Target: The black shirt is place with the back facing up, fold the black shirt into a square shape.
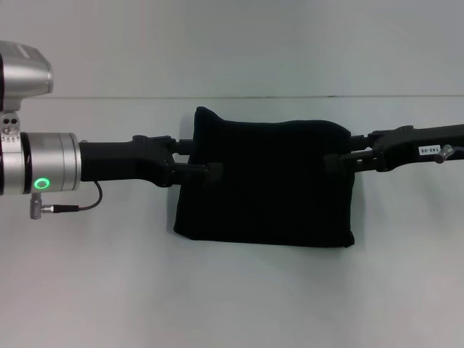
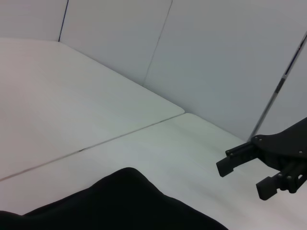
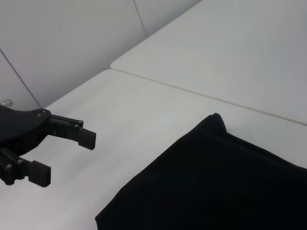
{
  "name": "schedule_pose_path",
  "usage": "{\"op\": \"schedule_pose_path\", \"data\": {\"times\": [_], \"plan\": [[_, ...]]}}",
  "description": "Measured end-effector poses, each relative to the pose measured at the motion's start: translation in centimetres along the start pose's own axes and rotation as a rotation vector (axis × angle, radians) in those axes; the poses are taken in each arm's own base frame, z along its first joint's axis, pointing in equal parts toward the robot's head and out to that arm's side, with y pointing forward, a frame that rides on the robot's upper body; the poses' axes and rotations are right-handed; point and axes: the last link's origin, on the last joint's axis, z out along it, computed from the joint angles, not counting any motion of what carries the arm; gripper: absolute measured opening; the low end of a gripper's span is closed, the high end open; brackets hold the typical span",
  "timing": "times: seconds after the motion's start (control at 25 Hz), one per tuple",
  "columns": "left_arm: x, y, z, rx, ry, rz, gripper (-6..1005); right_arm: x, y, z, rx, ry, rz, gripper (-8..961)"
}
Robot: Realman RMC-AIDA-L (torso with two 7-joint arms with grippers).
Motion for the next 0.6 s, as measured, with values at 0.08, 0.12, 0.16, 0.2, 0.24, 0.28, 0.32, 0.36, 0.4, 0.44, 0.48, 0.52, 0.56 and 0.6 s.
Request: {"op": "schedule_pose_path", "data": {"times": [0.08,0.12,0.16,0.2,0.24,0.28,0.32,0.36,0.4,0.44,0.48,0.52,0.56,0.6], "plan": [[-0.01,0.0,0.0,0.0,-0.001,0.003,920,-0.07,0.04,0.06,-0.001,-0.001,-0.002,914],[-0.02,0.0,0.0,0.0,-0.001,0.006,920,-0.11,0.06,0.09,-0.002,-0.001,-0.003,914],[-0.04,0.0,0.02,0.0,-0.002,0.008,920,-0.13,0.07,0.1,-0.002,-0.001,-0.004,914],[-0.04,0.0,0.02,0.0,-0.002,0.008,920,-0.15,0.08,0.12,-0.002,-0.001,-0.004,914],[-0.04,0.0,0.02,0.0,-0.003,0.008,920,-0.17,0.1,0.15,-0.003,-0.001,-0.005,914],[-0.05,0.01,0.03,-0.001,-0.003,0.009,920,-0.19,0.13,0.18,-0.004,-0.001,-0.005,914],[-0.06,0.01,0.02,-0.001,-0.003,0.008,920,-0.2,0.15,0.21,-0.004,-0.001,-0.006,914],[-0.1,0.01,0.01,-0.001,-0.004,0.008,920,-0.2,0.17,0.24,-0.005,0.0,-0.007,914],[-0.1,0.01,0.01,-0.001,-0.004,0.008,920,-0.19,0.2,0.27,-0.006,0.001,-0.007,914],[-0.1,0.02,0.01,-0.002,-0.004,0.008,920,-0.19,0.22,0.29,-0.007,0.001,-0.007,914],[-0.11,0.04,0.01,-0.003,-0.005,0.008,919,-0.17,0.26,0.32,-0.009,0.001,-0.007,914],[-0.11,0.04,0.01,-0.003,-0.005,0.008,919,-0.17,0.26,0.32,-0.009,0.001,-0.007,914],[-0.11,0.06,0.01,-0.004,-0.005,0.008,919,-0.16,0.28,0.33,-0.01,0.001,-0.006,914],[-0.11,0.07,0.0,-0.005,-0.005,0.009,919,-0.15,0.3,0.34,-0.011,0.001,-0.006,914]]}}
